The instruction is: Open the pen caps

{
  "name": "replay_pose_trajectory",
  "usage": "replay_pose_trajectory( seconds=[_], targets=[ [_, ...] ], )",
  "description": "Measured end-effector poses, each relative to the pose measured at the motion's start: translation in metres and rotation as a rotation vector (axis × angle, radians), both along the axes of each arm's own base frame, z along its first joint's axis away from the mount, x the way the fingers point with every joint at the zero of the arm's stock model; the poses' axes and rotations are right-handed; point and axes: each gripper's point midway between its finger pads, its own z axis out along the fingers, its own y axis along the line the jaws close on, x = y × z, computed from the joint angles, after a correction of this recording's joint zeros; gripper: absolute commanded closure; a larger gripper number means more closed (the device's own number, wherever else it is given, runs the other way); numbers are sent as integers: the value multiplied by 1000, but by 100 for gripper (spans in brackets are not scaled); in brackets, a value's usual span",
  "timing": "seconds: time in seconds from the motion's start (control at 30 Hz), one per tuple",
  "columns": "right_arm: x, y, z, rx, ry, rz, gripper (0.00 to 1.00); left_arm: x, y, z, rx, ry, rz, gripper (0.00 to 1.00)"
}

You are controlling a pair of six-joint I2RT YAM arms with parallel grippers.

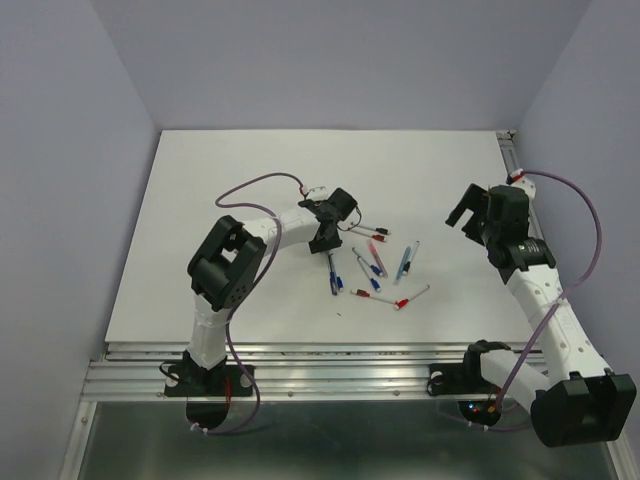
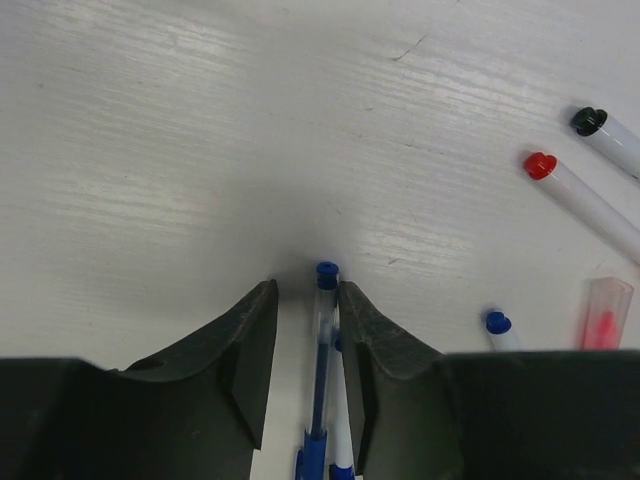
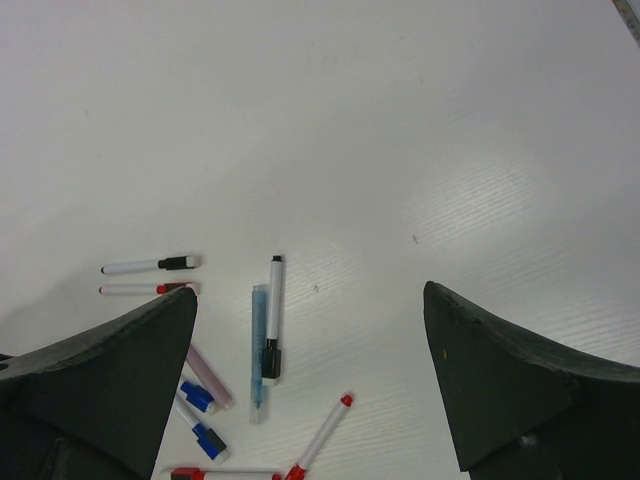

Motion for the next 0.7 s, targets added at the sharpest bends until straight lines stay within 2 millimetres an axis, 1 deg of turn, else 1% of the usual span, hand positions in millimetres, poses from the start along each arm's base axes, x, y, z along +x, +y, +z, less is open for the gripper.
replay_pose_trajectory(
  seconds=[0.13,0.17,0.23,0.47,0.5,0.6,0.7],
  targets=[
    [1,1,-3,1,9,2,0,-1,1,0,12,-2,1,63],
    [0,1,-3,1,10,2,0,-1,2,-1,14,-1,1,68],
    [1,1,-5,1,17,2,0,-1,2,-1,18,-2,0,72],
    [2,1,-8,4,25,1,0,-2,2,-2,24,-1,-2,86],
    [2,1,-8,4,25,2,0,-2,2,-2,25,0,0,90],
    [2,2,-8,6,25,4,0,-3,2,-2,26,-1,5,100],
    [2,4,-8,12,26,14,0,-3,3,-2,31,-4,14,100]
  ],
)
